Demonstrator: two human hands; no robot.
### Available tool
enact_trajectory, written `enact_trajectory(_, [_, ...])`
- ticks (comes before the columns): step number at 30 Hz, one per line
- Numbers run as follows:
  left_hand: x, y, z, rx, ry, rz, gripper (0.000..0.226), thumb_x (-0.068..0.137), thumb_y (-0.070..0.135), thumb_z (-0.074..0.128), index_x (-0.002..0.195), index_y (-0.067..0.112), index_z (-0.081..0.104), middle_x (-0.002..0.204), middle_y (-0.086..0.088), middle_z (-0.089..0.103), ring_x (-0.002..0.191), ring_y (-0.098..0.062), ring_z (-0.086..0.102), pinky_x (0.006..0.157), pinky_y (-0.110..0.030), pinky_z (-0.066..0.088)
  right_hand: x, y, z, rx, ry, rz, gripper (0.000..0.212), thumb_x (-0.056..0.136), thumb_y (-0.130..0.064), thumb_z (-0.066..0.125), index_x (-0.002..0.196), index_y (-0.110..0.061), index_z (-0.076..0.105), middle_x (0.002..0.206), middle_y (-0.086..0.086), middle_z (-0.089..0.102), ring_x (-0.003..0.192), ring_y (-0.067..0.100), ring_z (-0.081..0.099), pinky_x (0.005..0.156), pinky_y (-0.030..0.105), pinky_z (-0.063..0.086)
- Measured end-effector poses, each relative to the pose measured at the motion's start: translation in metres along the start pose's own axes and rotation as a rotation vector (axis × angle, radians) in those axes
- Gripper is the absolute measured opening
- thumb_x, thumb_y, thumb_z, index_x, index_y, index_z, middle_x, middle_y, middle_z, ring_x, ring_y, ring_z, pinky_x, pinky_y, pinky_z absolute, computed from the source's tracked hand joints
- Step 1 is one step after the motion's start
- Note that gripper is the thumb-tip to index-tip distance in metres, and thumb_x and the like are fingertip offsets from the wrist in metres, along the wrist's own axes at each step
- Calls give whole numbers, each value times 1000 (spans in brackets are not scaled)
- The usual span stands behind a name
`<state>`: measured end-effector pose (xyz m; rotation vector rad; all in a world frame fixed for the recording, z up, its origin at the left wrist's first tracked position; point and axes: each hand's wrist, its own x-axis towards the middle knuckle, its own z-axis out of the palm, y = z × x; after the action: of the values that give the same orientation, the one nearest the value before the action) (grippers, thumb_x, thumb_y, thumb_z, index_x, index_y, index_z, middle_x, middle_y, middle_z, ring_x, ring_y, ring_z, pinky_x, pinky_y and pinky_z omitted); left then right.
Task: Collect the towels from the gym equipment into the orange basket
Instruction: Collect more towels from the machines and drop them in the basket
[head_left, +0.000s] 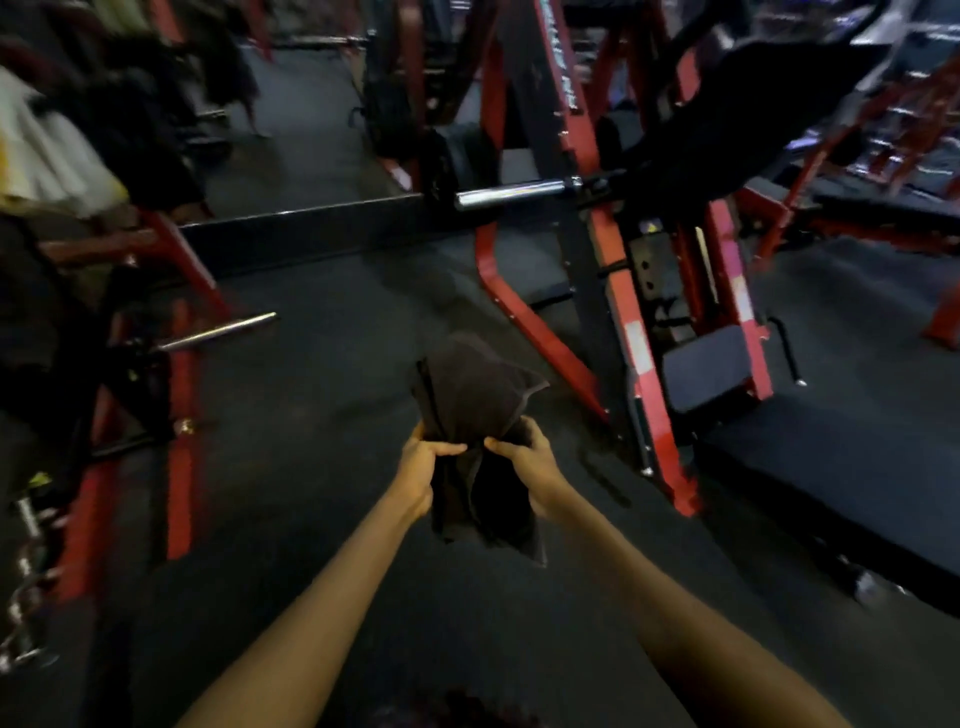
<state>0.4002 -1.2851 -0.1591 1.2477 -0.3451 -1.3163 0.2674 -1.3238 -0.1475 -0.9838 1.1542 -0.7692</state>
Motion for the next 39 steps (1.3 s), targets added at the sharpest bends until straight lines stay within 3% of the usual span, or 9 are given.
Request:
enact_trajectory(3, [29,26,-6,-23,107,44,62,74,-15,57,130,13,51,111,-12,65,100,-31,62,80,-39,53,45,-24,24,-63,-92,15,49,82,-4,68,126,-14,50,122,7,59,112,25,57,95,39,49])
enact_trajectory(8, [94,74,-29,-71,220,152,62,75,-15,57,131,13,51,115,-12,64,102,-30,61,90,-42,51,130,-53,81,-134,-257,-5,53,84,-5,66,132,-13,46,128,10,57,116,26,55,98,41,48])
enact_trajectory(17, [216,177,-90,-187,383,285,52,76,-15,54,120,14,55,96,-7,69,85,-24,66,70,-34,53,277,-105,209,-237,-480,-36,55,84,-7,68,133,-16,46,125,8,59,112,24,57,98,42,49])
enact_trajectory(19, [236,205,-106,-235,396,289,41,79,-11,51,112,13,58,88,-5,70,79,-21,67,67,-31,53,308,-118,242,-245,-529,-30,57,83,-7,69,134,-16,45,126,8,59,113,26,57,97,42,49])
enact_trajectory(23, [270,248,-136,-259,467,314,43,84,10,58,126,2,54,106,-10,67,88,-20,67,69,-28,53,350,-135,296,-273,-607,-10,60,82,-9,70,136,-17,44,128,9,58,114,27,57,99,44,48])
enact_trajectory(26, [290,276,-153,-298,551,370,23,88,17,61,110,10,65,93,-3,73,79,-14,71,66,-25,57,378,-141,340,-292,-687,-14,61,82,-8,70,137,-16,43,129,11,57,115,27,57,100,45,48])
enact_trajectory(28, [307,296,-163,-326,640,407,21,88,20,64,107,12,66,94,-2,73,84,-15,70,74,-28,58,395,-145,369,-317,-744,-29,63,82,-7,69,138,-16,42,131,10,56,118,27,55,101,45,47])
enact_trajectory(32, [344,329,-195,-380,896,462,53,78,30,75,123,7,60,116,-6,66,106,-24,63,95,-40,51,431,-152,429,-360,-865,-39,64,82,-9,69,139,-18,42,133,9,55,119,26,54,103,45,46])
enact_trajectory(39, [390,391,-238,-520,1105,543,47,76,31,77,114,7,64,113,-8,68,102,-24,65,93,-39,53,485,-187,525,-424,-1097,-72,65,83,-8,69,140,-15,40,132,4,54,120,23,54,98,34,47])
